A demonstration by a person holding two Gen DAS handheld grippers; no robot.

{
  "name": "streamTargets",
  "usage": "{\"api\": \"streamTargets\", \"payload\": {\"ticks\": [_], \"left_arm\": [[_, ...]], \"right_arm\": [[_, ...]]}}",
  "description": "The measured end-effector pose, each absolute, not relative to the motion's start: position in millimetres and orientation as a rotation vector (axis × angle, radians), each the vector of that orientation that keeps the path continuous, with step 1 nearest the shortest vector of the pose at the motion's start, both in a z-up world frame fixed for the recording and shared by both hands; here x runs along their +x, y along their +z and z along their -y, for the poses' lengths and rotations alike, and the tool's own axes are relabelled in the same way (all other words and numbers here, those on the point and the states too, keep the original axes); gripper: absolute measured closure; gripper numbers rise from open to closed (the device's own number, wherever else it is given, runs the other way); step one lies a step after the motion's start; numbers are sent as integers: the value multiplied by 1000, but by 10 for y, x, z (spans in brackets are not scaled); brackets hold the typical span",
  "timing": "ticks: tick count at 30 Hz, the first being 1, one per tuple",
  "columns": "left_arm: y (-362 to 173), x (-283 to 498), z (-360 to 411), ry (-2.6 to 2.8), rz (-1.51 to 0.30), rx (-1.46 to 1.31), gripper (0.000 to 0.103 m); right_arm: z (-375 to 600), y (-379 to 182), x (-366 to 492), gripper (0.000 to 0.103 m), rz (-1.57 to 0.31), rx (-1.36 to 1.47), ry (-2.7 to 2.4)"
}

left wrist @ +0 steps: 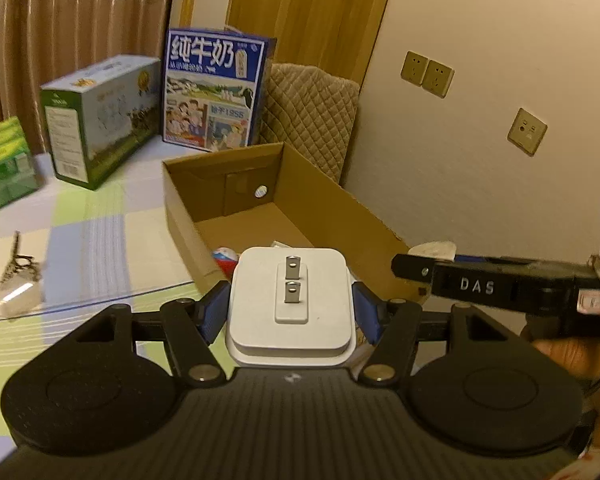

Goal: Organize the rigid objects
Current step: 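Carry the beige plug and white charger over the cardboard box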

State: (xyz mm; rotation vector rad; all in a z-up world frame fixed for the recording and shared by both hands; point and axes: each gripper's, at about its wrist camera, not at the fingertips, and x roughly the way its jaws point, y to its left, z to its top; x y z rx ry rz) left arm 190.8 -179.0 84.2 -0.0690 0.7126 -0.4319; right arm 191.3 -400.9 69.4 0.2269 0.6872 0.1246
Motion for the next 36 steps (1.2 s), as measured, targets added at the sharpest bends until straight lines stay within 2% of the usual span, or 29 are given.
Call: {"api": "streamTargets", "payload": {"ticks": [15, 36], "left_arm": [[476, 2398, 2158, -425, -772, 12, 43], [277, 2528, 2289, -427, -801, 76, 43]], "right_arm": [[4217, 313, 2395, 51, -752, 258, 116], [4229, 185, 2512, 51, -780, 263, 119]]}}
